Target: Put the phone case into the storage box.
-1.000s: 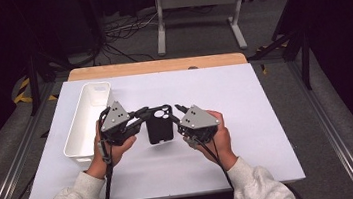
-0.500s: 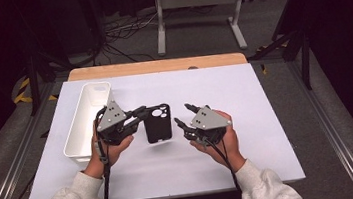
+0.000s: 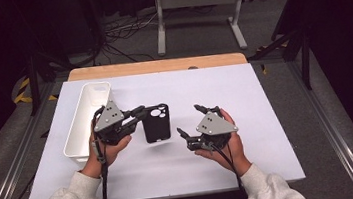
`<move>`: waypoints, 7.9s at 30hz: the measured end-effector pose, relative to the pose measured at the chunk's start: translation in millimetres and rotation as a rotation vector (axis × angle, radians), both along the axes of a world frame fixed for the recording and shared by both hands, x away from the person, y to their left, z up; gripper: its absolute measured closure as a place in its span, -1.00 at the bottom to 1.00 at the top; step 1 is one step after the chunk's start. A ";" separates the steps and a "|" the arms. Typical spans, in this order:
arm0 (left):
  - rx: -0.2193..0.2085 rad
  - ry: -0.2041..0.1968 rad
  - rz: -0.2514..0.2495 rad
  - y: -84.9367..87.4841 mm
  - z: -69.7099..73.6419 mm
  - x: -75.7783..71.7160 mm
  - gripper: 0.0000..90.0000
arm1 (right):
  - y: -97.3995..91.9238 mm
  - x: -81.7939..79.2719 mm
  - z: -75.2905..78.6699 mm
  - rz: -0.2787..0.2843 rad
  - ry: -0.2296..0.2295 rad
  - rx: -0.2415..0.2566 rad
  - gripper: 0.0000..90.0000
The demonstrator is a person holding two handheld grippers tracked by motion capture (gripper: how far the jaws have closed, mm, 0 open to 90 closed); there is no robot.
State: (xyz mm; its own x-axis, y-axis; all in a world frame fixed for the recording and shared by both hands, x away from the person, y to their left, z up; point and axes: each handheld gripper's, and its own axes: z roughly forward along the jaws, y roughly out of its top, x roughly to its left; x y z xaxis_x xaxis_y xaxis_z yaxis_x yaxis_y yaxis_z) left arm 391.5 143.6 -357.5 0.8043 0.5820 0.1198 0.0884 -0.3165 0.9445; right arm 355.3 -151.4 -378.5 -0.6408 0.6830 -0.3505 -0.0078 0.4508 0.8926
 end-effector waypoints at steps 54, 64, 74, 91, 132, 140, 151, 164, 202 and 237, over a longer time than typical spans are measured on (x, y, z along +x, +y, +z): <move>0.009 -0.068 -0.010 31.7 25.2 0.6 0.80 | -56.5 -38.5 -36.4 -0.056 0.048 -0.016 -0.74; -0.021 -0.078 -0.009 49.7 38.5 2.3 0.80 | -60.2 -38.0 -36.1 -0.072 0.043 -0.009 -0.74; 0.015 -0.103 0.002 64.9 51.9 10.8 0.80 | -62.5 -36.6 -34.0 -0.076 0.023 -0.007 -0.73; 0.005 -0.125 0.051 103.9 73.6 26.5 0.80 | -63.3 -33.1 -34.1 -0.085 0.022 -0.006 -0.72; -0.008 -0.132 0.198 167.4 78.6 79.1 0.80 | -65.9 -27.7 -37.6 -0.105 0.039 -0.003 -0.72; -0.003 -0.117 0.205 171.0 68.4 94.3 0.80 | -66.7 -27.6 -37.7 -0.109 0.040 -0.003 -0.72; 0.022 -0.109 0.208 172.0 58.3 109.8 0.80 | -65.3 -25.6 -39.2 -0.114 0.046 -0.008 -0.72; 0.041 -0.094 0.196 179.0 26.0 132.9 0.80 | -58.7 -21.6 -42.1 -0.125 0.062 -0.033 -0.71; 0.024 -0.070 0.191 172.4 -21.7 166.3 0.70 | -56.5 -23.7 -46.7 -0.148 0.103 -0.056 -0.70; 0.076 0.041 0.306 175.6 -40.1 173.3 0.37 | -60.3 -20.6 -44.8 -0.120 0.114 -0.039 -0.68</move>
State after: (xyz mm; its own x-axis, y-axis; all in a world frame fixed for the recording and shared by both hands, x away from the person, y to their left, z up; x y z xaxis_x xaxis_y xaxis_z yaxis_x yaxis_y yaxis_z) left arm 564.8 319.2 -397.6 0.5981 0.7885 0.1435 0.2278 -0.3389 0.9128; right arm 334.6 -211.7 -423.3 -0.5927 0.7443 -0.3078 0.1489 0.4768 0.8663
